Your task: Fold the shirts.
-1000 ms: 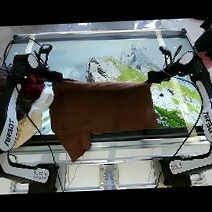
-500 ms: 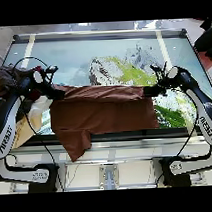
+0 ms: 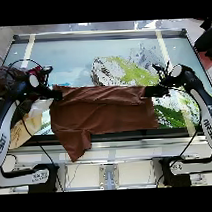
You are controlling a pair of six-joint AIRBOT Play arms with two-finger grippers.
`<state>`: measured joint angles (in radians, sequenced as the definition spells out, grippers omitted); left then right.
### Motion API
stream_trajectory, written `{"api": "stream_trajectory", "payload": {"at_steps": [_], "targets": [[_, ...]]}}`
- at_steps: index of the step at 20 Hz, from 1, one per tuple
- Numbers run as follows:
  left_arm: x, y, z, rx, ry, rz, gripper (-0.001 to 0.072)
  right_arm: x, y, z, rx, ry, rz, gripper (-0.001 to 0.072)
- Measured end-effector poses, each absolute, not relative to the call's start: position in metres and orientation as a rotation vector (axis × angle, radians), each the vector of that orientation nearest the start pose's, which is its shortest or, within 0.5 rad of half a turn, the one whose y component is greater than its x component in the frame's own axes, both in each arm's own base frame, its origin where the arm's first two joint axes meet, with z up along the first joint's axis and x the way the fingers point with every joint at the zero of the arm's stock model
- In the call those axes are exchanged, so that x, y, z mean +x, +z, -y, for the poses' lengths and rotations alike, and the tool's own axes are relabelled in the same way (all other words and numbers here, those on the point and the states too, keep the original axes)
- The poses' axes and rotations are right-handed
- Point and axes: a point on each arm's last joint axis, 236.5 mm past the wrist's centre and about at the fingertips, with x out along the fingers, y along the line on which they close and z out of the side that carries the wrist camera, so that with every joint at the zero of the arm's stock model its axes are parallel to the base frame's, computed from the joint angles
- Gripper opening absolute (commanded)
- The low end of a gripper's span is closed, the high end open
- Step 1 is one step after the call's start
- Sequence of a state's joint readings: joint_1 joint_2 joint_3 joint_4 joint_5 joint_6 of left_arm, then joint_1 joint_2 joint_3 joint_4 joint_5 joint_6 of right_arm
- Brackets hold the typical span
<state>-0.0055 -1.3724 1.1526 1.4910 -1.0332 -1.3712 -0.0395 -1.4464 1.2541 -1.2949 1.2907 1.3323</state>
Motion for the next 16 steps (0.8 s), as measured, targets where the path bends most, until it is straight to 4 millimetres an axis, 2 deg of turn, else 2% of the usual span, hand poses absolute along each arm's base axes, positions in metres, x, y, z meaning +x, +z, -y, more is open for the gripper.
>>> {"api": "stream_trajectory", "payload": {"at_steps": [2,4,7,10,12,16], "targets": [[0.382,-0.006,0.005,0.048,-0.113,-1.218,0.0645,0.368,0.006,-0.028,0.053,0.260,-1.413,0.0412],[0.338,-0.006,-0.009,-0.055,-0.040,-1.218,0.0644,0.360,0.037,-0.011,0.045,0.216,-1.358,0.0412],[0.269,-0.026,-0.011,-0.279,0.052,-1.254,0.0644,0.353,0.078,0.003,0.052,0.165,-1.243,0.0412],[0.206,-0.056,0.009,-0.492,0.064,-1.393,0.0644,0.353,0.109,0.004,0.062,0.151,-1.132,0.0412],[0.181,-0.069,0.023,-0.594,0.038,-1.468,0.0607,0.355,0.122,0.002,0.070,0.151,-1.080,0.0412],[0.155,-0.084,0.046,-0.749,-0.019,-1.592,0.0607,0.358,0.135,-0.003,0.092,0.163,-1.023,0.0412]]}}
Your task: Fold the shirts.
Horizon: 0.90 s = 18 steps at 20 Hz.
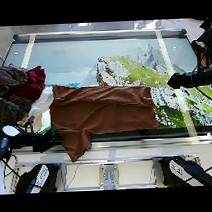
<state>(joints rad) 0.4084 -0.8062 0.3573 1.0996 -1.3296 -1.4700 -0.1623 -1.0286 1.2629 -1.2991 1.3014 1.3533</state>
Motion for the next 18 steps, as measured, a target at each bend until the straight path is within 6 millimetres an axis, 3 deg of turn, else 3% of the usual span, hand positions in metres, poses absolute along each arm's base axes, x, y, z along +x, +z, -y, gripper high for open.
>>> {"api": "stream_trajectory", "payload": {"at_steps": [6,18], "targets": [[0.151,-0.096,0.073,-0.901,-0.139,-1.689,0.0606,0.359,0.140,-0.009,0.110,0.180,-1.002,0.0412],[0.150,-0.108,0.083,-0.881,-0.173,-1.724,0.0605,0.360,0.145,-0.019,0.145,0.213,-0.987,0.0411]]}}
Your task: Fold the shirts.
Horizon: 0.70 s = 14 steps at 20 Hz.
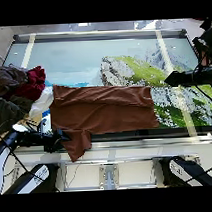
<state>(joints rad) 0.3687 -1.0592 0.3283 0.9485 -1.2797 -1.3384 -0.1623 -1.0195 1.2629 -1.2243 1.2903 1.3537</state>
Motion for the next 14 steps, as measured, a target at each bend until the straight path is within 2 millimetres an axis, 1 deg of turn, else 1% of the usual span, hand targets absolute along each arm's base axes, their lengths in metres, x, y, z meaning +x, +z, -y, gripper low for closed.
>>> {"api": "stream_trajectory", "payload": {"at_steps": [1,2,3,4,5,8,9,11,12,13,14], "targets": [[0.150,-0.109,0.085,-0.868,-0.176,-1.726,0.0590,0.360,0.145,-0.020,0.146,0.214,-0.987,0.0411],[0.151,-0.110,0.087,-0.855,-0.178,-1.727,0.0470,0.360,0.145,-0.020,0.149,0.217,-0.986,0.0411],[0.151,-0.112,0.087,-0.834,-0.177,-1.723,0.0311,0.360,0.145,-0.021,0.152,0.220,-0.985,0.0411],[0.153,-0.115,0.085,-0.813,-0.170,-1.714,0.0118,0.360,0.146,-0.021,0.153,0.220,-0.985,0.0411],[0.156,-0.118,0.083,-0.793,-0.161,-1.702,0.0015,0.360,0.146,-0.022,0.153,0.221,-0.985,0.0411],[0.156,-0.119,0.085,-0.783,-0.168,-1.700,0.0011,0.361,0.148,-0.019,0.144,0.214,-0.980,0.0411],[0.156,-0.119,0.085,-0.779,-0.173,-1.701,0.0012,0.362,0.151,-0.015,0.129,0.201,-0.973,0.0411],[0.156,-0.118,0.086,-0.773,-0.182,-1.699,0.0012,0.361,0.155,0.000,0.079,0.152,-0.973,0.0411],[0.156,-0.118,0.086,-0.772,-0.184,-1.698,0.0011,0.357,0.153,0.011,0.062,0.121,-0.992,0.0411],[0.156,-0.117,0.086,-0.770,-0.187,-1.696,0.0012,0.350,0.144,0.023,0.062,0.088,-1.032,0.0411],[0.156,-0.117,0.087,-0.769,-0.191,-1.696,0.0012,0.340,0.129,0.033,0.081,0.065,-1.086,0.0412]]}}
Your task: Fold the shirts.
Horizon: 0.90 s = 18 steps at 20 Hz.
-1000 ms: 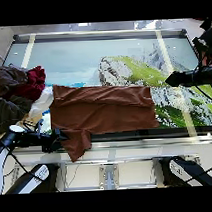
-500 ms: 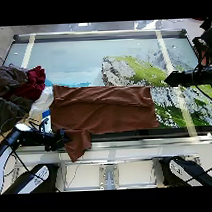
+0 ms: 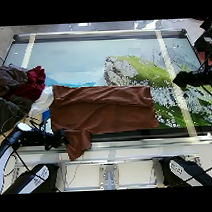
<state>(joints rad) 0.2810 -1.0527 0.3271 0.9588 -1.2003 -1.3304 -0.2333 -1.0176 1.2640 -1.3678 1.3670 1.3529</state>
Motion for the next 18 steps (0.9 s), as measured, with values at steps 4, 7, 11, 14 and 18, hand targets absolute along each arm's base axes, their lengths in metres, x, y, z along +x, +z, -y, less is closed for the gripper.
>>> {"api": "stream_trajectory", "payload": {"at_steps": [4,7,11,14,18], "targets": [[0.157,-0.115,0.087,-0.767,-0.197,-1.691,0.0012,0.280,0.035,0.043,0.375,0.030,-1.343,0.0413],[0.157,-0.115,0.087,-0.766,-0.198,-1.690,0.0012,0.241,-0.027,0.019,0.692,0.033,-1.440,0.0508],[0.156,-0.114,0.088,-0.766,-0.200,-1.690,0.0012,0.204,-0.078,-0.023,0.970,0.046,-1.483,0.0526],[0.156,-0.114,0.088,-0.767,-0.200,-1.690,0.0012,0.200,-0.099,-0.037,1.080,0.008,-1.439,0.0525],[0.161,-0.111,0.093,-0.799,-0.212,-1.673,0.0012,0.221,-0.107,-0.035,1.190,-0.061,-1.303,0.0449]]}}
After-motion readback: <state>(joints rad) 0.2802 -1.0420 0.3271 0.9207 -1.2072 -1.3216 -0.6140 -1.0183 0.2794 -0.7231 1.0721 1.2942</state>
